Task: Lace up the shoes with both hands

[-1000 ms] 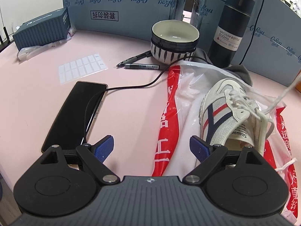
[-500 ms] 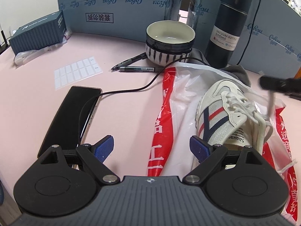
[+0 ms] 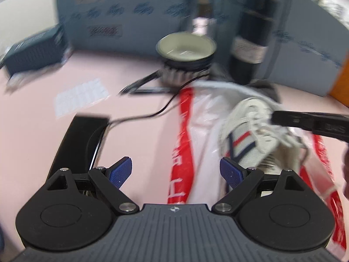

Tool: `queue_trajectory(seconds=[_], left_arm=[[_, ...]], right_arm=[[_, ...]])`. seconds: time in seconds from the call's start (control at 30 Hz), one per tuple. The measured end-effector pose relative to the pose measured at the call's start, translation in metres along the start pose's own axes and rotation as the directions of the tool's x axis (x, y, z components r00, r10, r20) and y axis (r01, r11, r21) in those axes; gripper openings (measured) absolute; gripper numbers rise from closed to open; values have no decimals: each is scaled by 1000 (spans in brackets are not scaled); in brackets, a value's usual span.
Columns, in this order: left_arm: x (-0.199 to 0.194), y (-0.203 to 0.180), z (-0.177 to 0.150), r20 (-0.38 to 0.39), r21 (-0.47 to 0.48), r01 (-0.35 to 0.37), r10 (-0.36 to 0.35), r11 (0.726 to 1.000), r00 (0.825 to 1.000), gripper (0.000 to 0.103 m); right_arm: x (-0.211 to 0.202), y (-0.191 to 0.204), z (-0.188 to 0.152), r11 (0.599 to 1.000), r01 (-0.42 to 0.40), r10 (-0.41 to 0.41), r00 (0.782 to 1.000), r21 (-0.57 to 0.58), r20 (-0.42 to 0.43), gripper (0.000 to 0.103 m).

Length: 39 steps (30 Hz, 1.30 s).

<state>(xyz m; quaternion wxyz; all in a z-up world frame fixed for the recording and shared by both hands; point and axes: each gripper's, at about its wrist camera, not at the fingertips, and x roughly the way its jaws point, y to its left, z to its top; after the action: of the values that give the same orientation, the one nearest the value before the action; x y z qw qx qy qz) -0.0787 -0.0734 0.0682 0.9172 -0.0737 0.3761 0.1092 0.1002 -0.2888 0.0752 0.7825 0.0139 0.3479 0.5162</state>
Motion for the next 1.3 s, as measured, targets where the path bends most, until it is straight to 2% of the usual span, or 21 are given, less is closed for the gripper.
queue_trajectory(seconds=[0.1, 0.2, 0.3, 0.37, 0.43, 0.47, 0.5, 0.53, 0.57, 0.6, 0.63, 0.7, 0.93, 1.07, 1.2, 1.3], left_arm=[[-8, -11, -7, 88, 182, 34, -51, 983, 995, 86], [-13, -23, -12, 161, 346, 32, -93, 938, 982, 85], [-24, -30, -6, 198, 406, 92, -185, 909, 962, 85], [-24, -37, -3, 190, 432, 132, -233, 892, 954, 86], [-16, -48, -3, 161, 472, 138, -239, 871, 958, 85], [-11, -53, -4, 151, 488, 137, -238, 862, 960, 77], [-5, -57, -4, 130, 497, 154, -248, 854, 960, 68], [1, -59, -4, 103, 495, 179, -262, 851, 960, 42], [4, -60, -4, 84, 485, 197, -269, 852, 959, 28], [8, -61, -4, 66, 476, 214, -277, 853, 959, 27], [9, -61, -5, 64, 475, 224, -287, 851, 956, 26], [7, -61, -9, 63, 474, 239, -303, 848, 951, 25], [8, -49, -11, 67, 422, 268, -324, 866, 944, 26], [9, -46, -11, 68, 411, 277, -332, 869, 941, 27], [10, -45, -10, 65, 414, 286, -341, 865, 938, 27], [9, -45, -11, 67, 426, 294, -354, 856, 933, 23]], right_arm=[[-1, 0, -1, 1000, -6, 6, 1000, -13, 2, 4], [-2, 1, -1, 1000, -10, 10, 1000, -18, 9, 4], [-6, 2, 2, 1000, -19, 19, 999, -4, 30, 4], [-12, 5, 6, 999, -37, 37, 998, 3, 53, 4], [-18, 11, 10, 999, -51, 52, 996, -9, 71, 4], [-19, 14, 12, 999, -44, 45, 996, -26, 77, 4], [-19, 18, 15, 998, -36, 39, 996, -42, 82, 4], [-18, 20, 18, 998, -19, 24, 996, -60, 82, 5], [-12, 20, 20, 997, 2, 3, 998, -75, 67, 5], [-6, 20, 21, 996, 15, -11, 999, -87, 42, 7], [-1, 19, 21, 995, 23, -21, 999, -99, 25, 19], [2, 19, 18, 992, 32, -31, 999, -121, 10, 26], [-7, 24, 7, 965, 63, -70, 997, -254, -17, 25], [-9, 21, 9, 963, 49, -56, 998, -265, -19, 25], [-3, 7, 12, 976, 21, -33, 998, -215, -55, 26], [2, -12, 11, 995, -43, 35, 996, -92, -87, 26]])
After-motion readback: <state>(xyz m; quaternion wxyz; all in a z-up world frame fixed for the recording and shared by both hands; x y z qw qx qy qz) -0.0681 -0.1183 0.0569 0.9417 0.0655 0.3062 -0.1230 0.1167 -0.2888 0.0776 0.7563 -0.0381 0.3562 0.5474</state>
